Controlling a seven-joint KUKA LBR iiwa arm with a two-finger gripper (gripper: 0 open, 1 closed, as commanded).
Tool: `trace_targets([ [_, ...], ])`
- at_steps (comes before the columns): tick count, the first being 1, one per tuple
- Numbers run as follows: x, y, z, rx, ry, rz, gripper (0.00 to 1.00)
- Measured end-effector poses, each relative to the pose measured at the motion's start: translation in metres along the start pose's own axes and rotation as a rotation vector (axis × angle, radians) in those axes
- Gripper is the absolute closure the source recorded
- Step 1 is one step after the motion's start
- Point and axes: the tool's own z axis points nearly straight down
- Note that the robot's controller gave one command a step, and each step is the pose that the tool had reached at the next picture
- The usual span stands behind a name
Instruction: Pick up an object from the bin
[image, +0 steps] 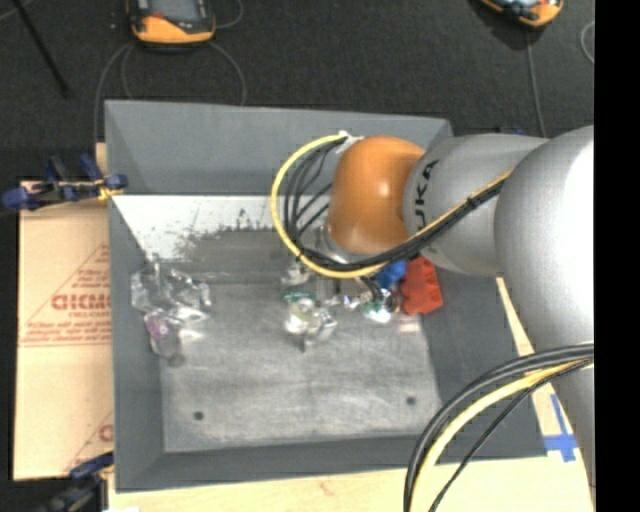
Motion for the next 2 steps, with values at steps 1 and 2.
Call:
trace_targets([
  [1,0.0006,-0.0002,0.0051,0.0,0.002,0.186,0.0],
  [2,-0.0011,-0.0012,0.0015,0.001,-0.001,0.185,1.0],
])
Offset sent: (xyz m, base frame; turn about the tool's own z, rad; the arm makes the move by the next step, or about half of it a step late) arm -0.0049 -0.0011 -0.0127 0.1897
